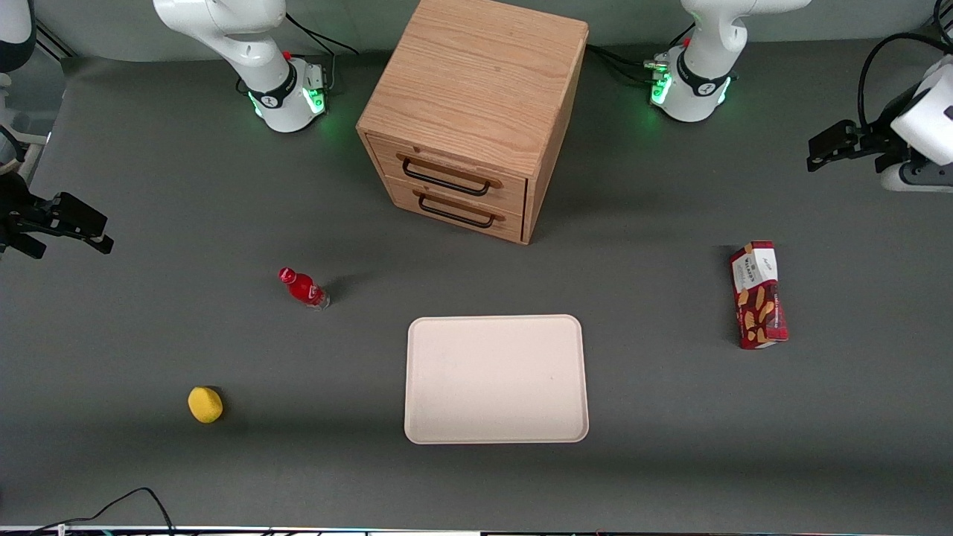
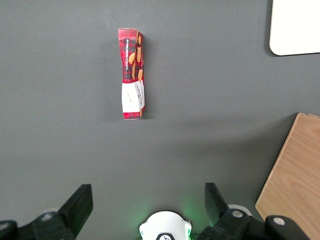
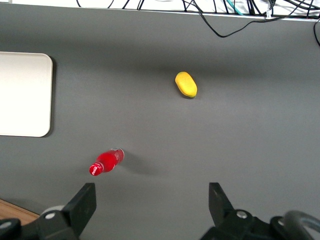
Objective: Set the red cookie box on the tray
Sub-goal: 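Move the open left gripper down over the red shortbread box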
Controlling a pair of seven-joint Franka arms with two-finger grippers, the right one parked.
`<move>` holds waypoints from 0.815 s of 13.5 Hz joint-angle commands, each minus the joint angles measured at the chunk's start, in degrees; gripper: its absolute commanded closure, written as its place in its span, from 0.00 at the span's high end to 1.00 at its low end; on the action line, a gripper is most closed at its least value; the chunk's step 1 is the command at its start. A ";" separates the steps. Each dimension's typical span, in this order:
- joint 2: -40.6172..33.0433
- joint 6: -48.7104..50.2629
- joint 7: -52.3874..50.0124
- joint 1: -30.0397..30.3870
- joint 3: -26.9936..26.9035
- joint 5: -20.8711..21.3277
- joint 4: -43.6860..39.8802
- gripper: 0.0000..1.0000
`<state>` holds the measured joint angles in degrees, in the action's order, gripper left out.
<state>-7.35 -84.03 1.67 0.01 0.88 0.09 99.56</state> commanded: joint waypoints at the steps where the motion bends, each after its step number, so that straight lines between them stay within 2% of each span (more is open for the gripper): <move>1: 0.23 2.62 0.44 -0.18 -0.44 0.00 -2.34 1.00; 6: 1.01 3.70 -0.45 0.08 -0.97 0.35 -3.23 1.00; 8: 3.90 2.30 0.17 0.34 -2.45 2.44 -3.23 1.00; 11: 11.36 -4.19 6.30 0.35 -5.62 2.63 -2.09 1.00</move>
<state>-1.61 -84.74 3.96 0.39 -3.14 1.95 97.90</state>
